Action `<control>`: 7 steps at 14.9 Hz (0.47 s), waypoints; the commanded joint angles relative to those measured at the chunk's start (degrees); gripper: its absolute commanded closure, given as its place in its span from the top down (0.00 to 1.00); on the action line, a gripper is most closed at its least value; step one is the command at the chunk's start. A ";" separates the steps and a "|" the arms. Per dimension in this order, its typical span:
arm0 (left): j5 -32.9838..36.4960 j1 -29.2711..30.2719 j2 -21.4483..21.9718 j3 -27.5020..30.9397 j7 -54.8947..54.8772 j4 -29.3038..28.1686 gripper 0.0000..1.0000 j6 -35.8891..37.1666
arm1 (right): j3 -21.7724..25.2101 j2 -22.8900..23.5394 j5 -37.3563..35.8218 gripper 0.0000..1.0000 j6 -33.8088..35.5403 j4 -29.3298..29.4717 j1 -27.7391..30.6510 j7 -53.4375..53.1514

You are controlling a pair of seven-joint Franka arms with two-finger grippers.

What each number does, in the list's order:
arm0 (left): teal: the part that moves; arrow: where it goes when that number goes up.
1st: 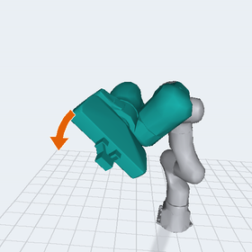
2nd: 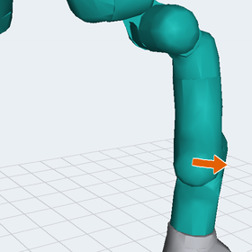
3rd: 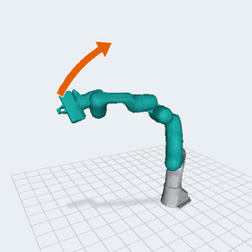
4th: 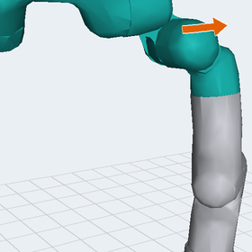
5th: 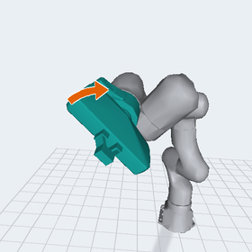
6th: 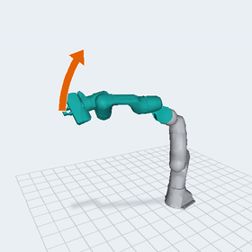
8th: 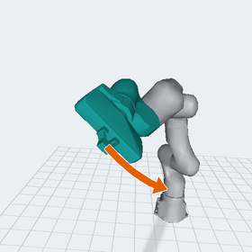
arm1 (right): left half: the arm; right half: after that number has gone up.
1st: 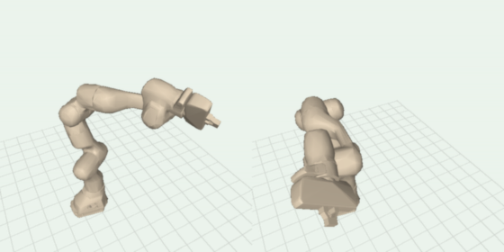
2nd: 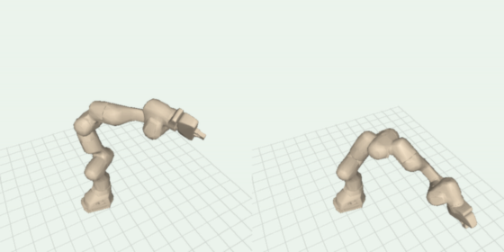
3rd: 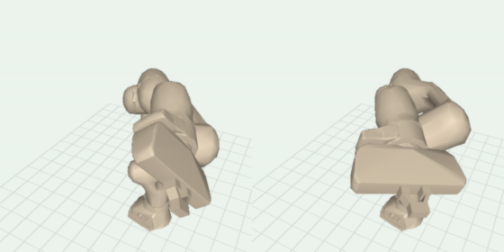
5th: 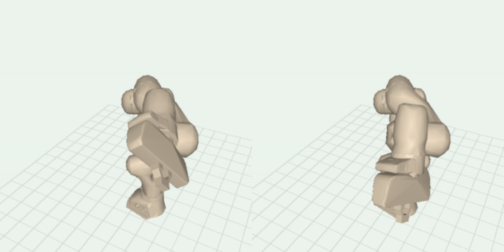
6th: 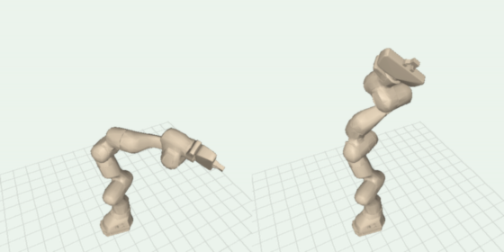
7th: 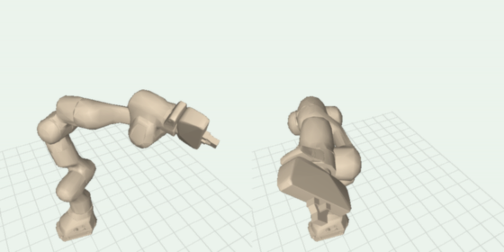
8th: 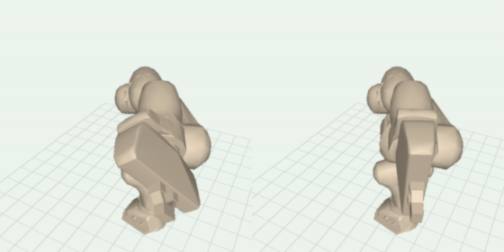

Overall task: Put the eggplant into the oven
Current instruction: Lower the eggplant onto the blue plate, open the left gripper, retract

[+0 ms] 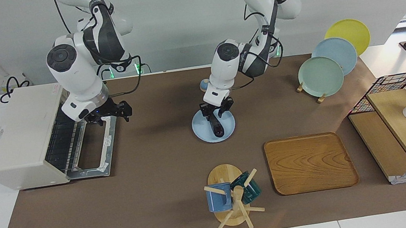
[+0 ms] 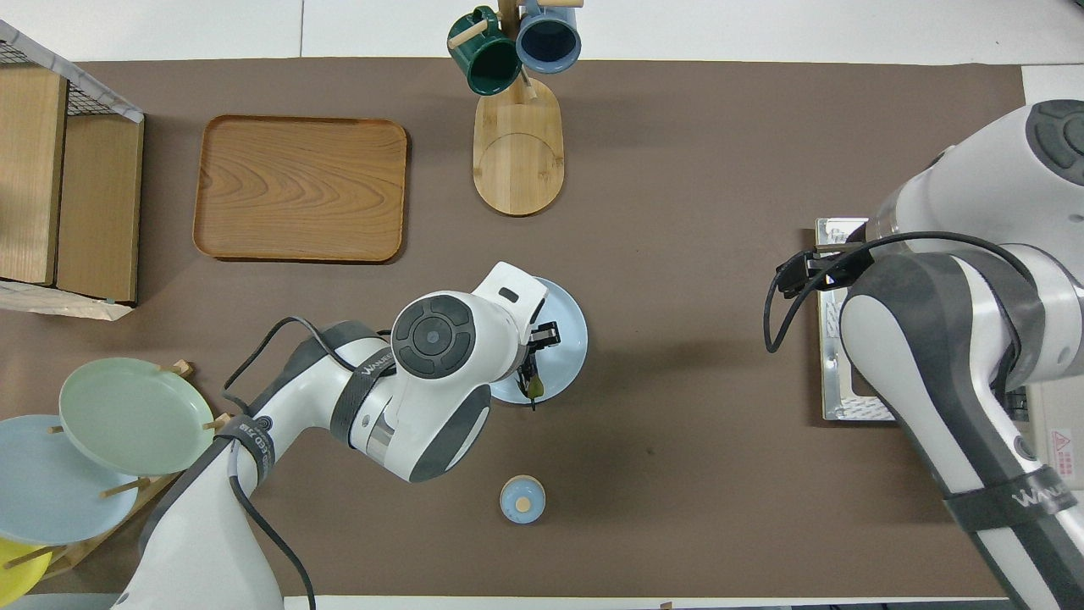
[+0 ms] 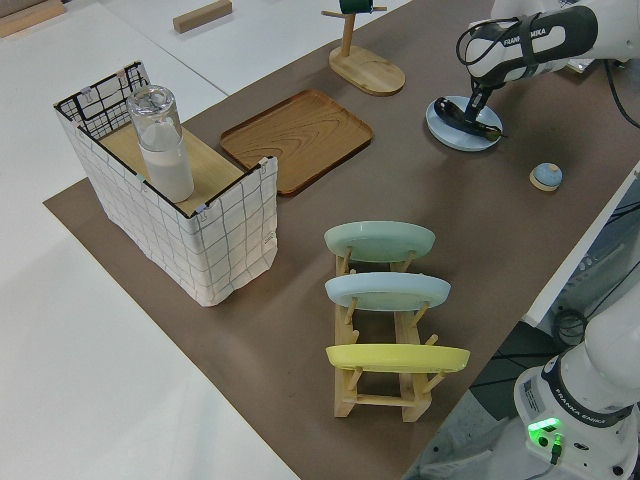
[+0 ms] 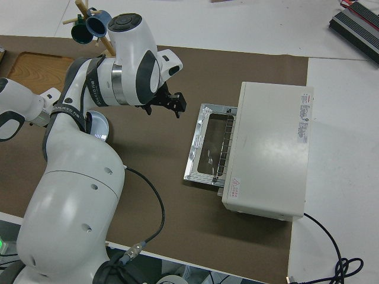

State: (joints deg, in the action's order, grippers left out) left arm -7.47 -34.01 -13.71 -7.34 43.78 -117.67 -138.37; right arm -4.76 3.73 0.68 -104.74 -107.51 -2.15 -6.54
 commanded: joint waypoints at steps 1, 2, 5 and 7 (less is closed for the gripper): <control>-1.14 2.26 2.62 0.75 -4.13 2.00 1.00 6.42 | -0.34 -0.39 0.73 1.00 -1.52 -0.59 0.05 1.36; -1.14 4.37 3.41 0.75 -6.32 3.49 1.00 9.58 | -1.12 -0.30 0.82 1.00 -2.39 -0.59 0.04 1.10; -1.05 13.14 6.14 0.75 -16.06 9.11 1.00 19.68 | -5.08 -0.30 0.99 1.00 -3.37 -0.59 0.04 -1.97; -0.79 19.47 6.58 0.84 -24.84 14.02 1.00 26.63 | -7.44 0.22 1.34 1.00 -6.08 -0.59 0.04 -3.64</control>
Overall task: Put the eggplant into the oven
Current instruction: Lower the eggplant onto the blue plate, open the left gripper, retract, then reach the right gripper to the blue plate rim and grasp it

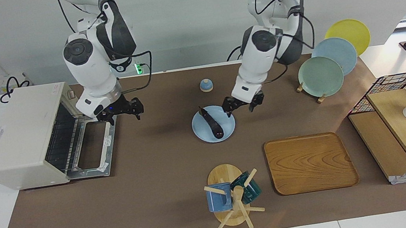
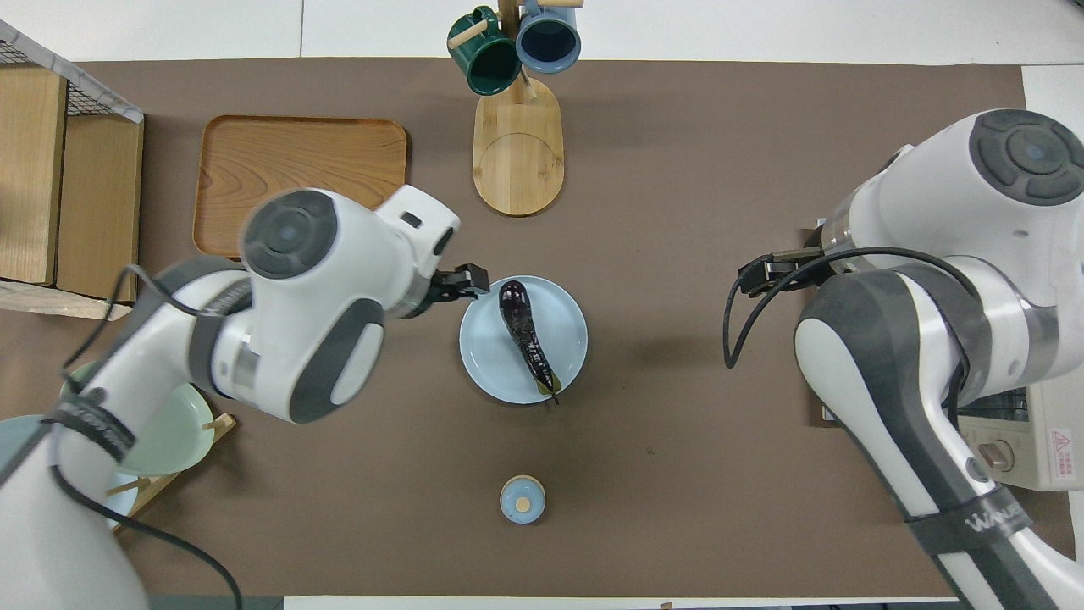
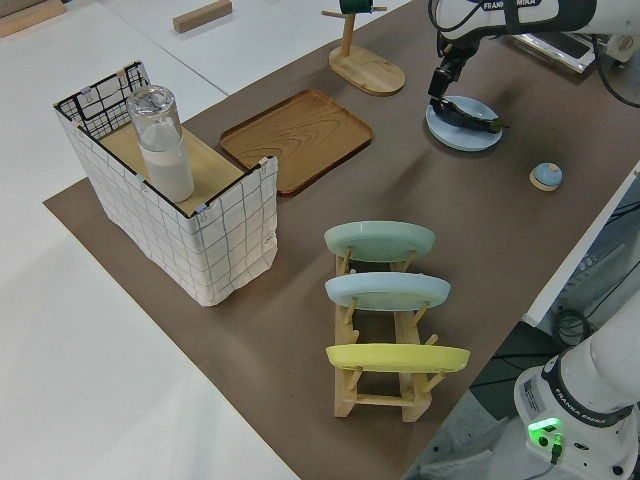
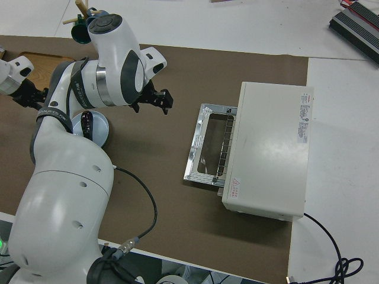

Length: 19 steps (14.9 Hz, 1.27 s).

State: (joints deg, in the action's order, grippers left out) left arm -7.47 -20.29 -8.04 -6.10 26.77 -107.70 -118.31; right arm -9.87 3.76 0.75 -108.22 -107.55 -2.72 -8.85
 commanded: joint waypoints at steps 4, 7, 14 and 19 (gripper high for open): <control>2.98 14.56 3.99 -0.31 -18.05 7.24 1.00 12.40 | -9.64 7.03 0.04 1.00 -9.10 4.95 -6.21 -17.12; 5.53 15.89 7.33 -0.31 -20.61 6.89 1.00 16.78 | -9.64 17.56 -7.48 1.00 -5.36 17.33 -17.11 -28.01; 6.86 15.90 12.61 -0.23 -22.73 3.99 1.00 21.45 | -9.73 29.56 -16.13 1.00 -17.19 20.20 -25.32 -39.75; 6.42 14.93 9.54 0.74 -22.90 12.77 1.00 31.64 | -9.73 27.01 -16.04 0.81 -24.92 11.06 -25.50 -40.54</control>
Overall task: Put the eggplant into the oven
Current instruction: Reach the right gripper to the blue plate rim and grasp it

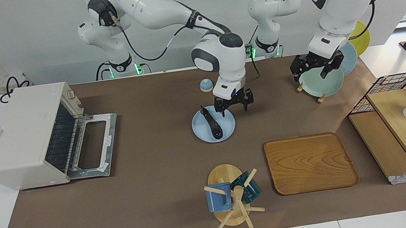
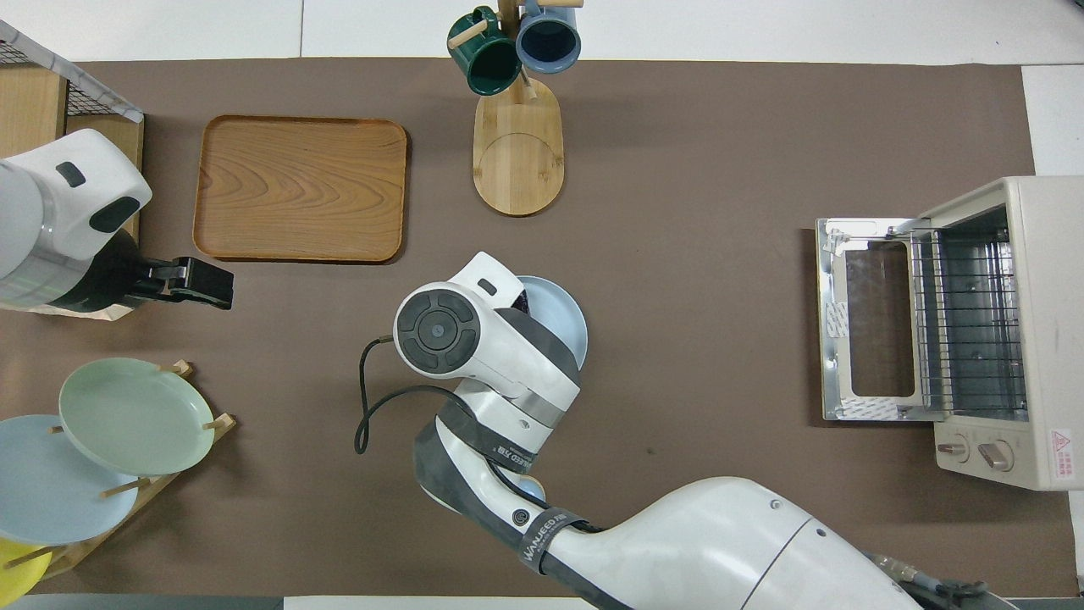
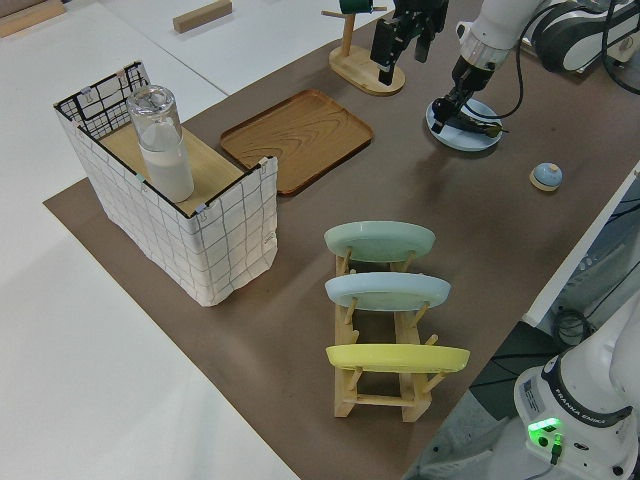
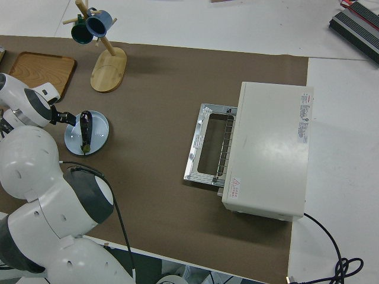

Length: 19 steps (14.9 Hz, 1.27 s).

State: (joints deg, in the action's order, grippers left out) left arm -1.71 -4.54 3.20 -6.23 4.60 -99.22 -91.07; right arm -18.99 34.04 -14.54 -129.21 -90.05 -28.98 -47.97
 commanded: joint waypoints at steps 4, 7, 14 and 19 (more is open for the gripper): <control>-0.22 -0.56 -2.06 0.95 -0.47 4.12 1.00 1.09 | -0.61 -4.07 -0.76 0.73 -4.20 -8.38 0.42 -1.43; -0.58 -0.47 -1.80 0.95 -0.47 3.15 1.00 -0.25 | -0.61 -4.16 -0.76 0.48 -4.20 -8.74 0.24 -1.52; -0.49 -0.21 -1.97 0.95 -0.56 3.15 1.00 -0.60 | -0.70 -4.86 -0.76 0.42 -5.96 -11.02 0.07 -1.60; -0.23 -0.03 -1.89 0.69 -0.47 3.15 1.00 -0.42 | -0.61 -4.95 -2.42 0.00 -2.47 -9.54 -0.11 -0.73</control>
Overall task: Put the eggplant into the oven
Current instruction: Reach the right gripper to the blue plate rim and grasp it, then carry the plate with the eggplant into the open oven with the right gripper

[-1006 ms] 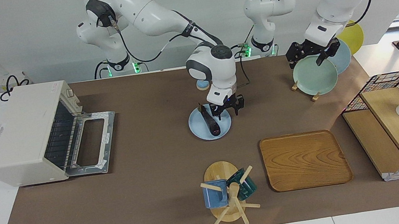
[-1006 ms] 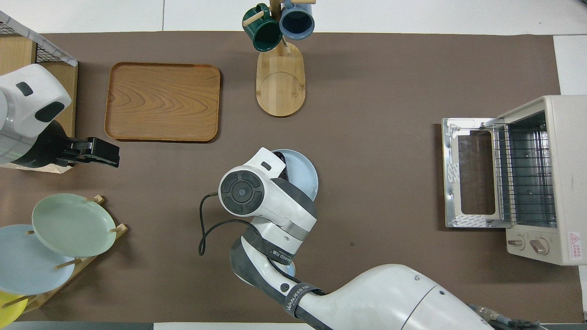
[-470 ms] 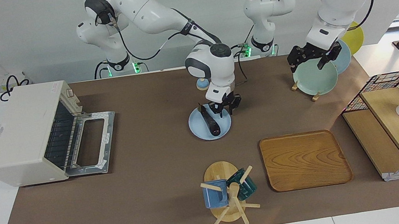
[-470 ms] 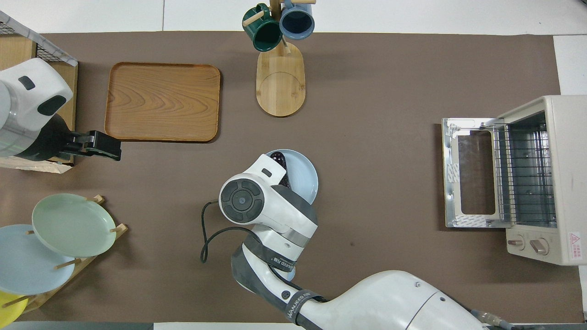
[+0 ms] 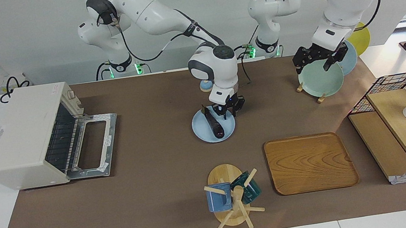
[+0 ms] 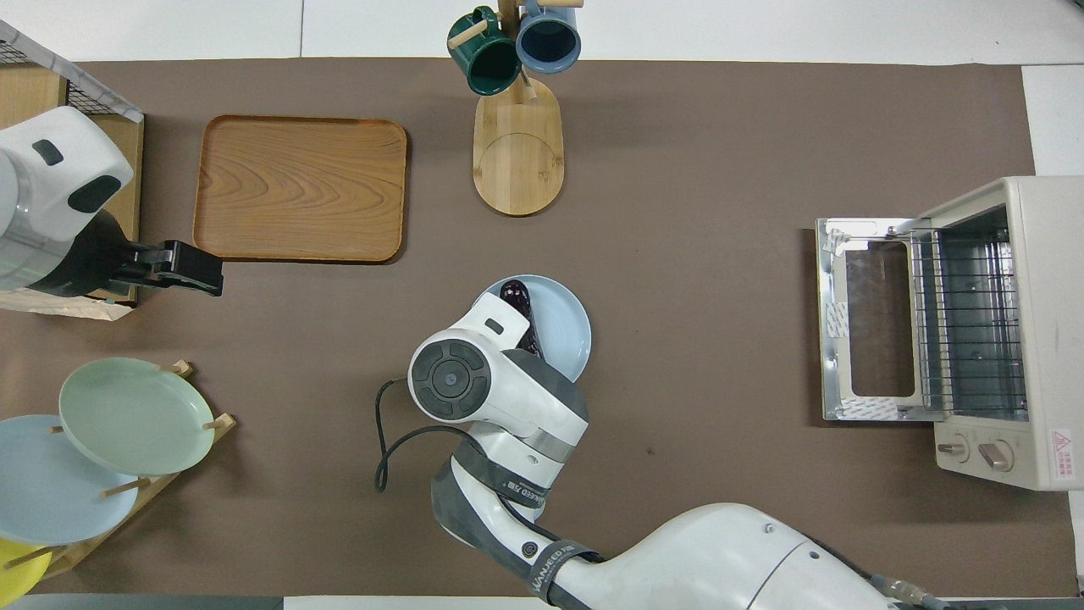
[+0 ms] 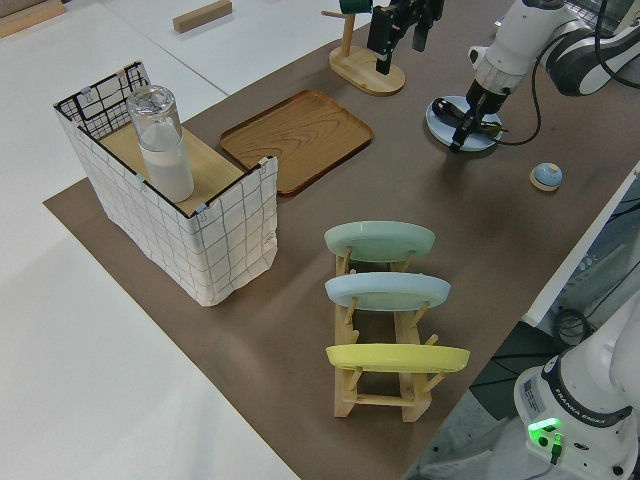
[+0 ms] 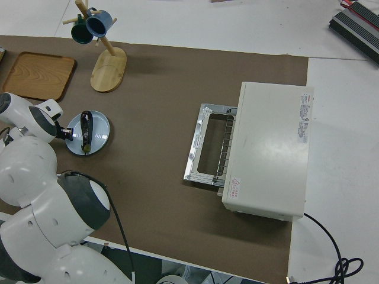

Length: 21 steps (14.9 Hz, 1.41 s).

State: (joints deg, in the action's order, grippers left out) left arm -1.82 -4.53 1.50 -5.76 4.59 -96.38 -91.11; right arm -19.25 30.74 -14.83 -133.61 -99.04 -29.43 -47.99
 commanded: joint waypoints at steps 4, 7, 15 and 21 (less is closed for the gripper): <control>-0.03 0.93 -0.27 -0.22 -0.55 0.40 1.00 -0.12 | -0.35 -1.56 -9.33 0.00 15.88 7.26 0.07 5.17; -0.03 1.28 -0.18 -0.31 -0.55 0.40 1.00 -0.12 | -0.17 -3.73 -10.39 0.00 21.98 8.26 2.87 8.96; -0.11 2.16 0.34 0.04 -0.11 0.23 1.00 -0.12 | -0.35 -28.08 -10.22 0.00 20.41 -21.17 20.27 21.61; -0.11 2.16 0.43 0.04 -0.11 0.23 1.00 -0.20 | -0.17 -33.72 -4.26 0.00 19.88 -24.97 37.66 40.92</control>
State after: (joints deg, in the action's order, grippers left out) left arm -1.82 -3.05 1.51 -5.48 4.61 -96.35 -91.15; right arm -18.83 -0.07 -22.57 -112.39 -122.02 2.40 -14.51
